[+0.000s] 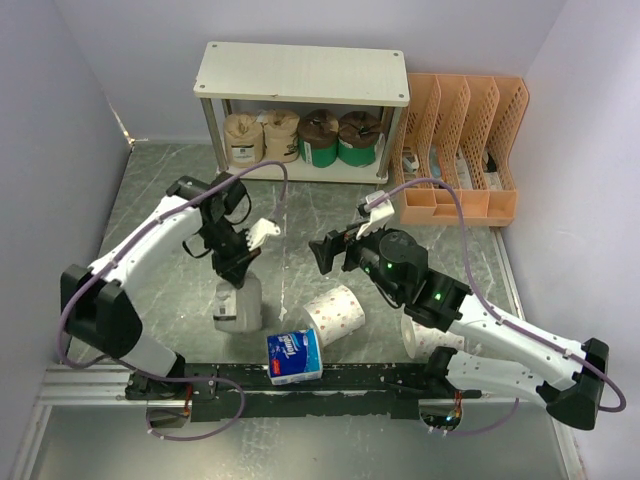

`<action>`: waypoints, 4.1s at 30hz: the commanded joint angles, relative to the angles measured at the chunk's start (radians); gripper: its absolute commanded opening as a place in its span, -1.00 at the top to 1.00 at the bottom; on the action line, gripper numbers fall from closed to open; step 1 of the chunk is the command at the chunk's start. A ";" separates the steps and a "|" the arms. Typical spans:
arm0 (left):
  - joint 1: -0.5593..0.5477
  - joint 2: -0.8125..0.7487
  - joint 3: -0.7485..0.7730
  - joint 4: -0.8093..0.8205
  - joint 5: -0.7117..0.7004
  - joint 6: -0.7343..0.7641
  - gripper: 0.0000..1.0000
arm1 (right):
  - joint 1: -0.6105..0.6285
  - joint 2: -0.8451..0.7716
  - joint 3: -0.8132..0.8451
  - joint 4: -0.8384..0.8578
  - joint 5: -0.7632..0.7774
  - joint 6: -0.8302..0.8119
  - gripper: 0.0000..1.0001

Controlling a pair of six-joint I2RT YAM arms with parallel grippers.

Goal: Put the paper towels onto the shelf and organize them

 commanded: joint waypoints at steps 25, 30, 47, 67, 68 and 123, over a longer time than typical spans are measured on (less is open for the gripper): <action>-0.083 -0.141 0.397 0.750 -1.145 0.008 0.86 | -0.034 0.005 0.021 0.027 0.043 -0.030 -1.00; -0.086 -0.120 0.418 0.894 -1.102 0.141 0.86 | -0.037 -0.007 0.005 0.045 0.054 -0.029 -1.00; -0.075 0.199 0.837 1.100 -0.994 0.324 0.86 | -0.047 -0.010 -0.028 0.081 0.069 -0.058 -1.00; -0.011 0.428 0.981 1.219 -0.958 0.371 0.22 | -0.065 -0.086 -0.043 0.029 0.093 -0.090 -1.00; -0.012 0.429 0.987 1.212 -0.957 0.367 0.17 | -0.065 -0.090 -0.046 0.027 0.097 -0.090 -1.00; -0.211 -0.341 -0.313 0.483 0.330 0.384 -0.87 | -0.069 -0.358 -0.059 -0.188 0.463 0.254 -1.00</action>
